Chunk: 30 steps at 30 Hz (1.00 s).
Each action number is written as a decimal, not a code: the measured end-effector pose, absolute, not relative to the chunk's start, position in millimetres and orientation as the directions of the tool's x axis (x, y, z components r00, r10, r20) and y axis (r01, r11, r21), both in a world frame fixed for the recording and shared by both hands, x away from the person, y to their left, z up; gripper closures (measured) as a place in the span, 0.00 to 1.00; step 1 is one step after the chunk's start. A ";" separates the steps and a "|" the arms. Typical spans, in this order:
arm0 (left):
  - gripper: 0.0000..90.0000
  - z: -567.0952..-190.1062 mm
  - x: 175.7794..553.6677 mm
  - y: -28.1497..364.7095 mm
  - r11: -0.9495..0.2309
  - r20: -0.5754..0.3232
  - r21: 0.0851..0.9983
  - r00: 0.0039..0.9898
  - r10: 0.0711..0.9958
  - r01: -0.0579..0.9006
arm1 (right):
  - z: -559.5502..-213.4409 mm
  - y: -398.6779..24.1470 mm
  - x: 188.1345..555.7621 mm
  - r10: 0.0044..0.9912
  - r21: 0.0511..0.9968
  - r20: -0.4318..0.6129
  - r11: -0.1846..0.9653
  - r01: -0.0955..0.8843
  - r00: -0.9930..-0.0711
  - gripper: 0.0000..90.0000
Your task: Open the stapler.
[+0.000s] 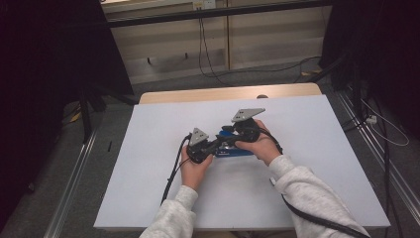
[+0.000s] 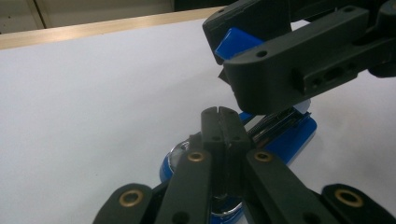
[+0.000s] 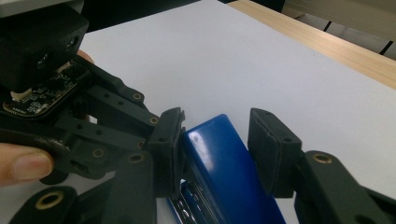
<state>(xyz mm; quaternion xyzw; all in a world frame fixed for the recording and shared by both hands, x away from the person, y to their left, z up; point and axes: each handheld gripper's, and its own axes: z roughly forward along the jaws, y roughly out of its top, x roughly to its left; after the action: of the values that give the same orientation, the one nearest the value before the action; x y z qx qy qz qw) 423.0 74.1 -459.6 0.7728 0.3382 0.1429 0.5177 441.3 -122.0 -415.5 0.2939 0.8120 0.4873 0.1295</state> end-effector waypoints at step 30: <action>1.00 -459.4 423.9 74.1 -0.233 -0.134 0.897 0.733 0.668 0.375 | -419.3 -156.0 413.2 0.633 0.878 0.086 0.317 0.359 -0.769 0.97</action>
<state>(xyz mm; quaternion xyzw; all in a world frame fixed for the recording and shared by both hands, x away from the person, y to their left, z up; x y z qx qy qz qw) 423.9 74.1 -459.4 0.7723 0.3376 0.1406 0.5194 413.2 -156.0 -419.3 0.3104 0.7997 0.4949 0.1384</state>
